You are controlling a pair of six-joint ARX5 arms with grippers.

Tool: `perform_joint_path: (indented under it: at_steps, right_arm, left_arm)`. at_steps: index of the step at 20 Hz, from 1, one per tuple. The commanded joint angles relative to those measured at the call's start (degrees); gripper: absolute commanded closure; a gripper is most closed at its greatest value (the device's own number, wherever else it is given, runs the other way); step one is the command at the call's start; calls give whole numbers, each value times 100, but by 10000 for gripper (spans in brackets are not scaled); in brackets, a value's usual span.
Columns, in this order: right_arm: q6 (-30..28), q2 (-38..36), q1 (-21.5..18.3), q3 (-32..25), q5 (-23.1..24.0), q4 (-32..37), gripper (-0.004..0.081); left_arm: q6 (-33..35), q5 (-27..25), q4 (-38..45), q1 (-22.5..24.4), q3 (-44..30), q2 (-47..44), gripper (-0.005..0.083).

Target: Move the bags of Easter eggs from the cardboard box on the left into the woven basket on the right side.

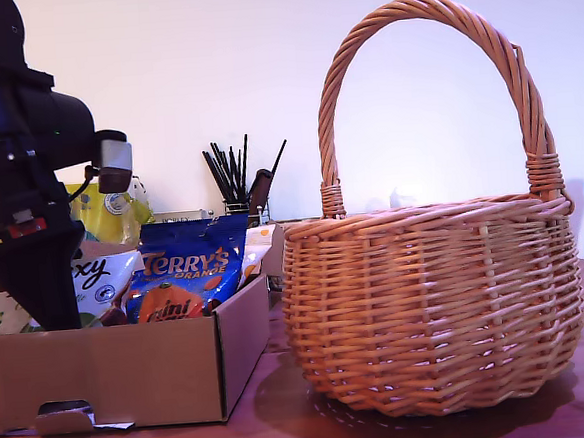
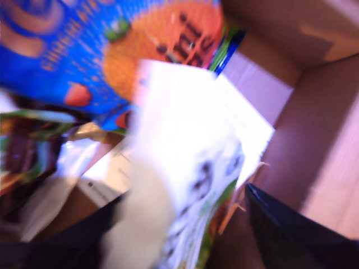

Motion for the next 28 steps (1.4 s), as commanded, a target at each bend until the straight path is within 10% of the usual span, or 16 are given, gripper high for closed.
perform_joint_path:
  at_steps: [1,7,18,28]
  right_arm:
    - [-15,-9,31,70,-24,35,782]
    - [-11,-9,31,92,-24,13,782]
    - [-11,-9,31,92,-22,-4,782]
    - [-15,-7,31,92,-15,-7,782]
  left_arm:
    - [-26,4,-11,-17,-24,33,308]
    - [-190,35,-26,-17,-24,37,691]
    - [-614,129,-1296,-76,1281,-138,702]
    - [-1228,2638,-1808,-745,2024,-457,704]
